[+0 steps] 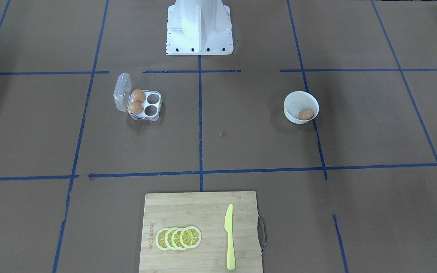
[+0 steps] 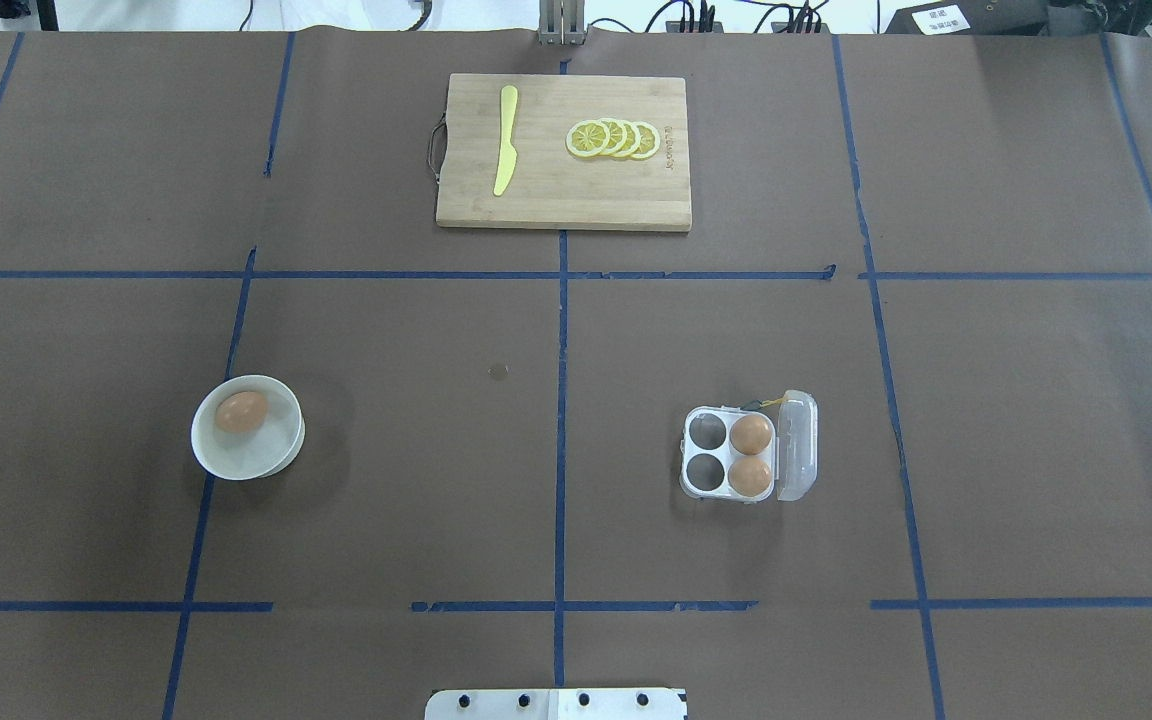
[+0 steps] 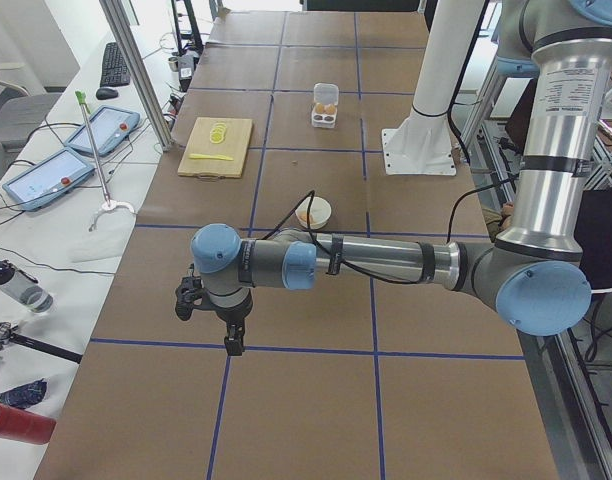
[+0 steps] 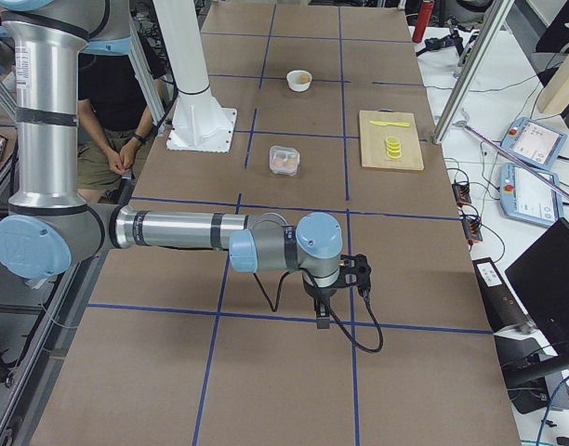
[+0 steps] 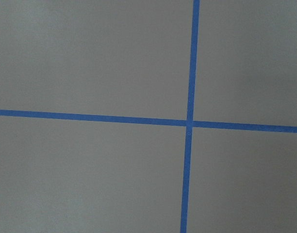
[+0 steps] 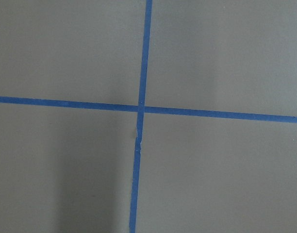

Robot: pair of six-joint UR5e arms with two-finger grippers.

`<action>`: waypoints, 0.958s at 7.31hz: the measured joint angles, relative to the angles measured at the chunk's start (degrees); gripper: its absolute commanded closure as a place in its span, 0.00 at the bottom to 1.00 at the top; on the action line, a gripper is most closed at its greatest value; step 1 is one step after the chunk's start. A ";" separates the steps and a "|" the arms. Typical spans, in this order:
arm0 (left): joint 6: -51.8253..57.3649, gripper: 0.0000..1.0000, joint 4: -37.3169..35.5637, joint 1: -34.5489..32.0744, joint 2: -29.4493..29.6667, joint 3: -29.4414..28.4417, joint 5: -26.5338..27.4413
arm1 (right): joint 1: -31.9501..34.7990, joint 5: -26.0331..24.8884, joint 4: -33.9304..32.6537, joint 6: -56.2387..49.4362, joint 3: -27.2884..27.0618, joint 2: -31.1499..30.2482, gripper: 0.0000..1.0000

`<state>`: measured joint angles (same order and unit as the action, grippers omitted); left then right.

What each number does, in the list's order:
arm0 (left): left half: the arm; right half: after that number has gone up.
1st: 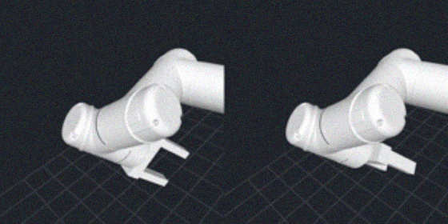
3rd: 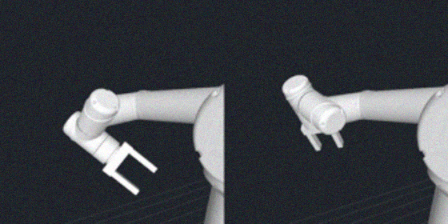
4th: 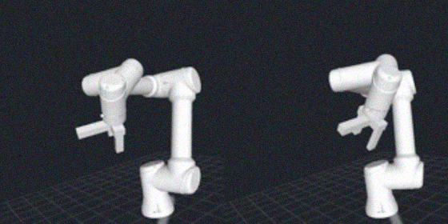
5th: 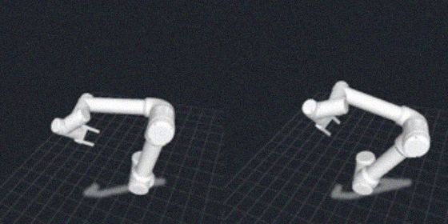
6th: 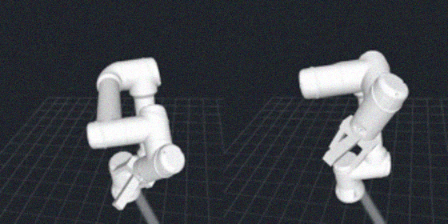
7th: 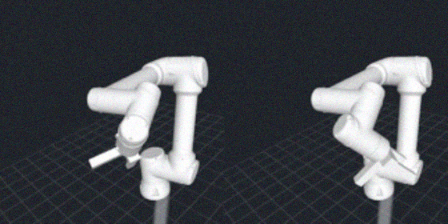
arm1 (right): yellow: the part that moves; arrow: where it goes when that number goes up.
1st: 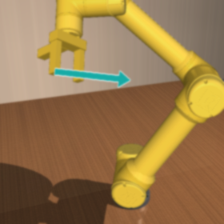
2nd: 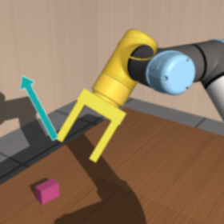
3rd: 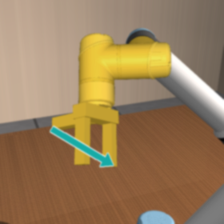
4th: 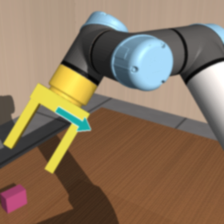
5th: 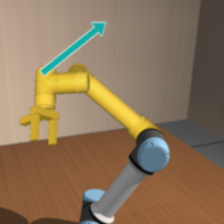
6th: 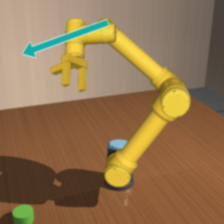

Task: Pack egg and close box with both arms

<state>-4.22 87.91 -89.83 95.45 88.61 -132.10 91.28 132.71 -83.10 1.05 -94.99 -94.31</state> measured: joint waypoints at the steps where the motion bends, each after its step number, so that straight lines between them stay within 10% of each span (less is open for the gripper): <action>1: 0.00 0.00 0.10 0.00 0.00 0.03 -0.02 | 0.00 0.40 0.03 0.00 -0.06 0.00 0.00; 7: -3.35 0.00 17.14 12.14 3.47 7.23 -0.09 | 0.03 2.94 0.08 0.00 -0.73 -0.13 0.00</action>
<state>-7.56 105.05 -77.68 98.92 95.84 -132.19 91.31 135.66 -83.02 1.05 -95.71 -94.43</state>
